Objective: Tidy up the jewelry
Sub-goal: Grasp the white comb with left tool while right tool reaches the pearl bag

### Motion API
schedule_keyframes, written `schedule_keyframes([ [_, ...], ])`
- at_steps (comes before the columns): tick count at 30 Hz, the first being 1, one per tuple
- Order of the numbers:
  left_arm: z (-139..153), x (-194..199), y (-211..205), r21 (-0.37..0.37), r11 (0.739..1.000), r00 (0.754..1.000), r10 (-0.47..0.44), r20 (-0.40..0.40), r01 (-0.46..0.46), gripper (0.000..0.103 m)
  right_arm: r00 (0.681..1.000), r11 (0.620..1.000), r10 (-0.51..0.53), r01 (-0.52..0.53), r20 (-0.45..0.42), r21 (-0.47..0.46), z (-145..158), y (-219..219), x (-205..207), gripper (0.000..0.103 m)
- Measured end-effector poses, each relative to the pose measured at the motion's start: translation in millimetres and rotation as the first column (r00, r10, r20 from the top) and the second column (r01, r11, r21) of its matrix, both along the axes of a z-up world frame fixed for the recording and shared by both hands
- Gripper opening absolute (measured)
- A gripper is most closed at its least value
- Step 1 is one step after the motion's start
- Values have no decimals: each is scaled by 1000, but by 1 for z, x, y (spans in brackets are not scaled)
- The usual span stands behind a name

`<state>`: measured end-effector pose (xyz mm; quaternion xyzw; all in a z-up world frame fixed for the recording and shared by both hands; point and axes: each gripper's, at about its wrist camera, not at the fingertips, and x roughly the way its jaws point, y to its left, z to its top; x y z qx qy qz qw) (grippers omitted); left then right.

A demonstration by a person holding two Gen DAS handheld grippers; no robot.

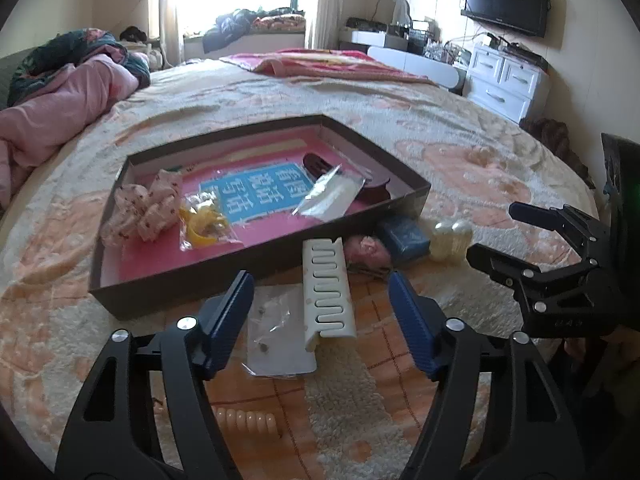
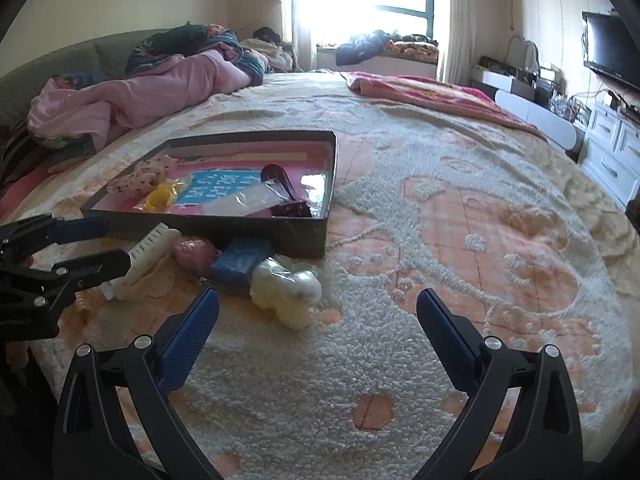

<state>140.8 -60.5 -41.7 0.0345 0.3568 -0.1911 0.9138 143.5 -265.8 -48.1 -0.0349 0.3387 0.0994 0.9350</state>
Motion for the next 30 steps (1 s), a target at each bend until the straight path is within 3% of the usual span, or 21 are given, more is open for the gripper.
schedule_keyframes([
  [4,-6,4,-3,7,1000,1000,-10,-19,10,55,1000,1000,-2,2,-17,25,-5,-1,5,96],
  [9,-14,10,-7,22,1000,999,-16,-42,16,41,999,999,10,-9,-37,32,-11,3,15,94],
  [11,-16,11,-8,26,999,999,-19,-49,20,37,999,999,14,-13,-46,32,-13,5,19,86],
  [17,-23,15,-13,51,998,997,-24,-71,28,23,996,998,19,-13,-92,69,-23,7,30,76],
  [23,-23,16,-14,51,998,997,-22,-76,26,21,994,995,52,-44,-94,87,-25,11,31,58],
  [25,-23,16,-14,49,998,997,-21,-74,25,20,993,994,68,-60,-93,93,-25,13,29,46],
  [30,-19,13,-16,35,999,998,-33,-61,36,20,994,995,76,-71,-74,76,-22,15,24,42],
])
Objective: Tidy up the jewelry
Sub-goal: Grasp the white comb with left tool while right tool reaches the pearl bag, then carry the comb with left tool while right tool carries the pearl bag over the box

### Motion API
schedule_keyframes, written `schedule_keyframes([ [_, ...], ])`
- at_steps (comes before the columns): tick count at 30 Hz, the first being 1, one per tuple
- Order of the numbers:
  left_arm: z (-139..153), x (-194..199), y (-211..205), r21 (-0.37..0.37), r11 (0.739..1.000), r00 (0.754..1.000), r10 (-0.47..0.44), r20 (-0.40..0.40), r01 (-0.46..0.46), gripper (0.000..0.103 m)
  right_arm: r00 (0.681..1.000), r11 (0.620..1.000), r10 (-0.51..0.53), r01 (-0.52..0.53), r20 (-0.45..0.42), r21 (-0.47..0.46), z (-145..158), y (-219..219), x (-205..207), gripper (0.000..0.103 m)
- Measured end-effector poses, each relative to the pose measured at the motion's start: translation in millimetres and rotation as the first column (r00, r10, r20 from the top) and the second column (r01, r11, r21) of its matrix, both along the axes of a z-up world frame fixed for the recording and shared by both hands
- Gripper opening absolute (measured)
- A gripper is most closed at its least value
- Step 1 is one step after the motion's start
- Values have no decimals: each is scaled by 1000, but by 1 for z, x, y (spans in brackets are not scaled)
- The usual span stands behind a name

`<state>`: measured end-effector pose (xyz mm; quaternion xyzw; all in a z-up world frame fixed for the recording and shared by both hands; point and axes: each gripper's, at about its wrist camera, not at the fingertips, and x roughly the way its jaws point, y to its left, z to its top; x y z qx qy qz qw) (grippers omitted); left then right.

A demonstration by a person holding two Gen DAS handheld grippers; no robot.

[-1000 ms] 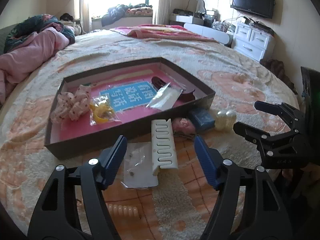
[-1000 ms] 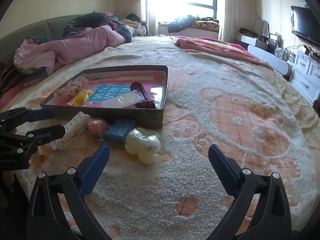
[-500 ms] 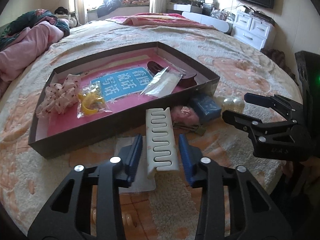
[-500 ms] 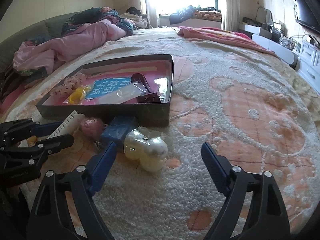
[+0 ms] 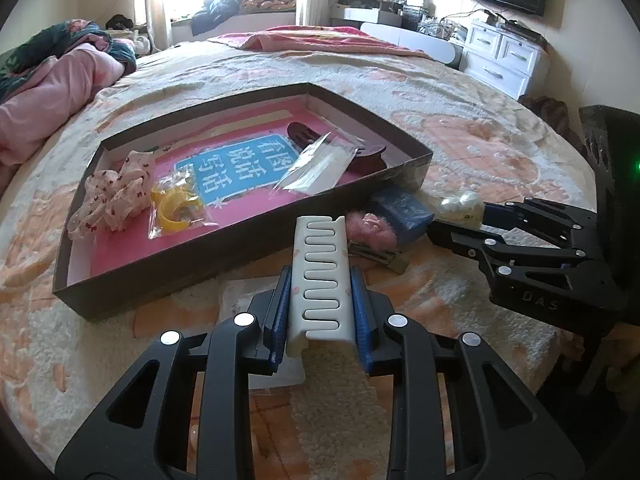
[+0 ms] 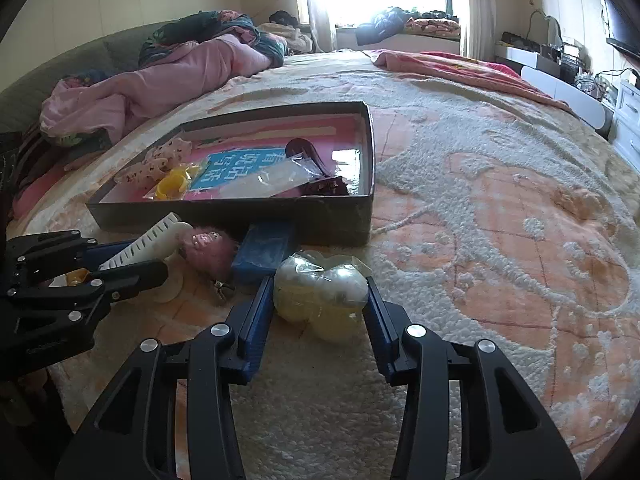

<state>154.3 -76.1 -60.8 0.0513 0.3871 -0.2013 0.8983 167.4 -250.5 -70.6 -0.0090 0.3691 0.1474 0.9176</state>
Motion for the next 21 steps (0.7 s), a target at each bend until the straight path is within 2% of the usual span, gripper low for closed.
schedule_keyframes([
  [11,16,-8,6,-53,999,999,-3,33,5,20,999,999,-26,25,39,24,13,-10,-12,42],
  [21,30,-6,24,-98,994,998,46,53,-41,20,996,999,51,-52,69,16,26,11,-24,42],
])
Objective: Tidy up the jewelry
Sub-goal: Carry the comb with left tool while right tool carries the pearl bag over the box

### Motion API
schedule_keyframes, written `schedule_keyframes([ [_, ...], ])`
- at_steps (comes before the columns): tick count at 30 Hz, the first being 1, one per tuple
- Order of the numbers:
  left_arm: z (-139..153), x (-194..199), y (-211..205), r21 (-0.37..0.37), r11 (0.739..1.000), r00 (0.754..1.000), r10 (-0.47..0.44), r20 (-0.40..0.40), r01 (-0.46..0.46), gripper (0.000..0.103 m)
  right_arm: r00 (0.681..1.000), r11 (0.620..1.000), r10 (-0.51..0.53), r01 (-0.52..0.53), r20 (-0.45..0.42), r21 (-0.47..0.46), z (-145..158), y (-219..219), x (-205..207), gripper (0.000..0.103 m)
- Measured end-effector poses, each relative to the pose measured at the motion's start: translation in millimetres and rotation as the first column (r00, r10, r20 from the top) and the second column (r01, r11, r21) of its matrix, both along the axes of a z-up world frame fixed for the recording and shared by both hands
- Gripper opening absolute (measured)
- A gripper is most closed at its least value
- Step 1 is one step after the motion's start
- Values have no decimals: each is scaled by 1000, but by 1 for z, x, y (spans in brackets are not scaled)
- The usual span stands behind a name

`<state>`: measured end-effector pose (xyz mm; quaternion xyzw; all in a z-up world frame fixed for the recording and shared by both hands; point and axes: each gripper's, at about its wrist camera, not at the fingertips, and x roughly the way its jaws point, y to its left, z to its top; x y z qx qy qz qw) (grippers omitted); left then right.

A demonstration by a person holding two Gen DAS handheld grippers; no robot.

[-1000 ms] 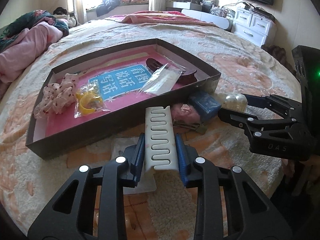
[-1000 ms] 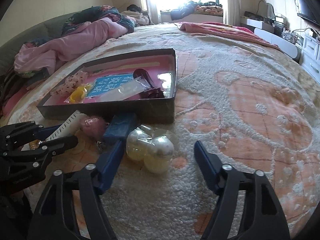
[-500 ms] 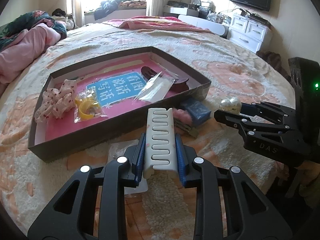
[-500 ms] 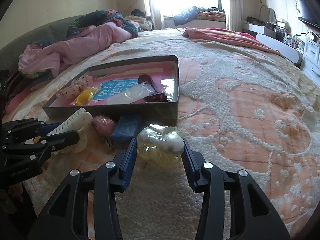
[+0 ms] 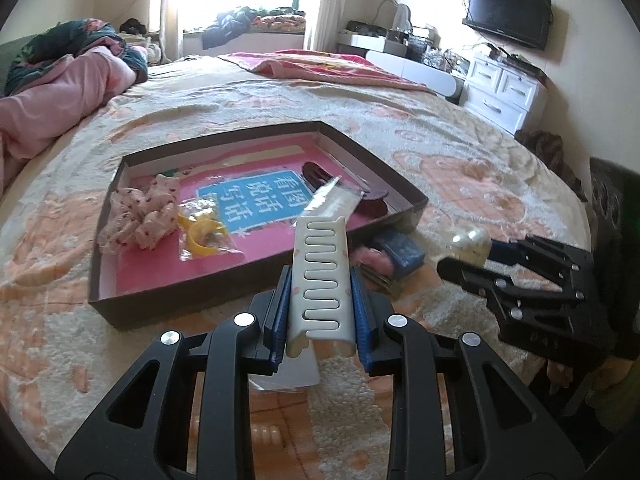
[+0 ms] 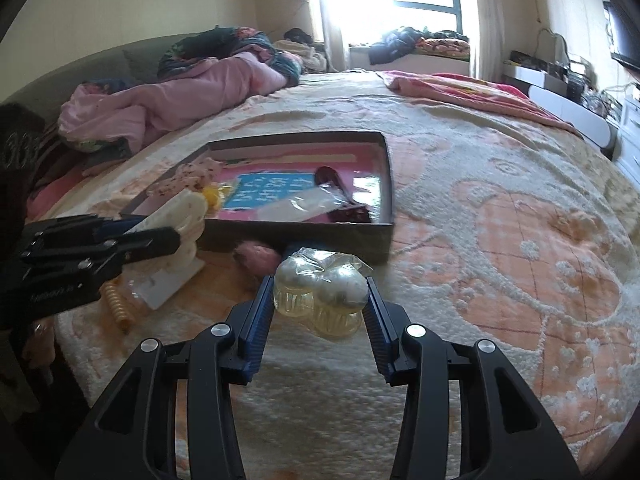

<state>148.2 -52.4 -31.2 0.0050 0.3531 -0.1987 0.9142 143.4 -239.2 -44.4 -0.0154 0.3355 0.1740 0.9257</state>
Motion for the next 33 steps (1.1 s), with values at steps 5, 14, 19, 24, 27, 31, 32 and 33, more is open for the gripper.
schedule_keyframes([
  [5,5,3,12,-17,999,999,35,8,-34,20,999,1000,30,-29,14,-5,6,12,-2,42],
  [14,12,10,34,-37,995,995,95,23,-94,20,997,998,64,-64,34,-6,15,30,5,42],
  [19,14,17,46,-37,991,991,132,34,-130,20,996,997,79,-80,50,-1,23,39,13,42],
  [24,15,27,56,-36,985,985,167,34,-166,20,994,996,93,-93,63,-2,28,48,23,42],
  [27,15,34,61,-34,982,982,186,33,-185,20,993,995,99,-99,69,-4,30,53,28,42],
  [31,16,42,71,-37,976,976,217,32,-216,20,992,995,102,-102,74,-4,31,57,39,42],
  [32,16,43,72,-37,974,974,224,31,-223,20,992,995,102,-102,73,-4,31,58,43,42],
  [33,16,45,74,-37,972,972,232,28,-231,20,992,995,101,-101,72,-4,31,58,46,42],
])
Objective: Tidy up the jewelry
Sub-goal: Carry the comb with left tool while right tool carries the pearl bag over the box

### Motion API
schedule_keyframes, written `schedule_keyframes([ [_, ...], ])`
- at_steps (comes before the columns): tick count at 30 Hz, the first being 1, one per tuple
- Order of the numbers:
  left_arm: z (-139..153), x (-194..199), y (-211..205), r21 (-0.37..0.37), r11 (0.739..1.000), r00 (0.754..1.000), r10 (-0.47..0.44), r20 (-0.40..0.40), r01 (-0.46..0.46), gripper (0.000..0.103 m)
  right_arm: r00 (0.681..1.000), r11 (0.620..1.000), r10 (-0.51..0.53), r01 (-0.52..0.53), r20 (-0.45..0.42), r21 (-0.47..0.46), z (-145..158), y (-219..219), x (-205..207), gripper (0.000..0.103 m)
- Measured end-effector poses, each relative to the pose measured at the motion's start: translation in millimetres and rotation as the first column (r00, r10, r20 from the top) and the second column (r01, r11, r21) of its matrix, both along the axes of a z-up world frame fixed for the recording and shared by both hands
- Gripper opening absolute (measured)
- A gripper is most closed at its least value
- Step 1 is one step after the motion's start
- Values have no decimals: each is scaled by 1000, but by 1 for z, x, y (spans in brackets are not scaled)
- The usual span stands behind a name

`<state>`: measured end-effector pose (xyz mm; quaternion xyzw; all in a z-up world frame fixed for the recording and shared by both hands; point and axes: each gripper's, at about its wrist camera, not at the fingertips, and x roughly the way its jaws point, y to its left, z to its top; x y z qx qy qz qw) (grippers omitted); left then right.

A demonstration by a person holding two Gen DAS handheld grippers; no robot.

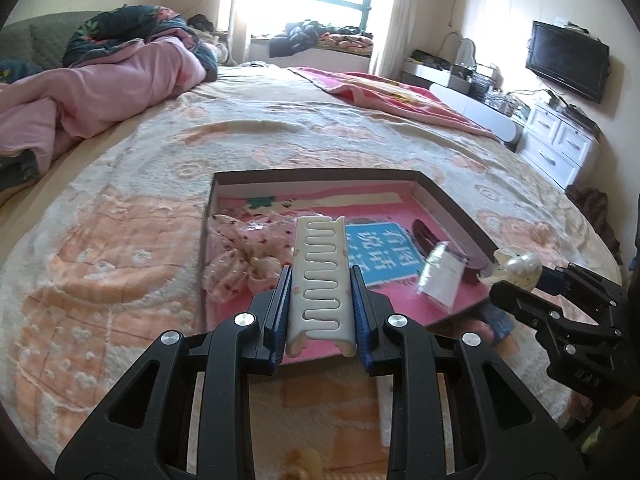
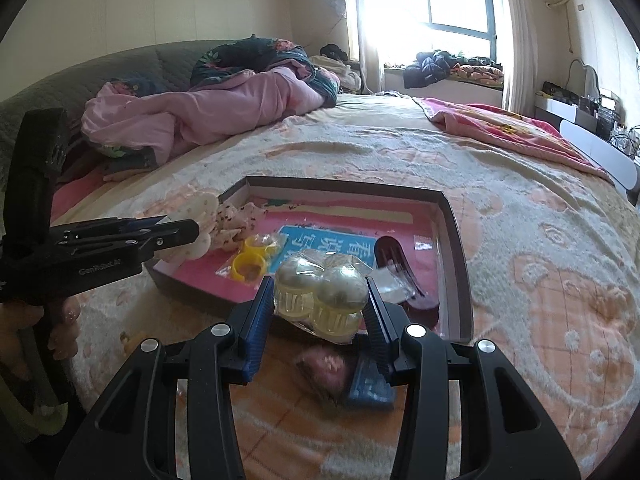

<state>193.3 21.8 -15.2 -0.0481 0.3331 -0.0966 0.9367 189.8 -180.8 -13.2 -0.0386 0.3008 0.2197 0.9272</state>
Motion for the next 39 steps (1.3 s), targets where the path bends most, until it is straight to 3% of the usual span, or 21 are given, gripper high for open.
schedule_keyframes([
  [18,-19,34,19,28,994,994,102,-42,-101,20,998,998,-52,51,-31,-32,-13,4,71,42],
  [29,-30,56,22,57,990,989,133,-62,-130,20,991,996,-71,66,-115,-52,-25,12,110,42],
  [39,-36,68,31,34,988,984,151,-89,-149,20,976,993,-81,62,-203,-97,-39,32,135,42],
])
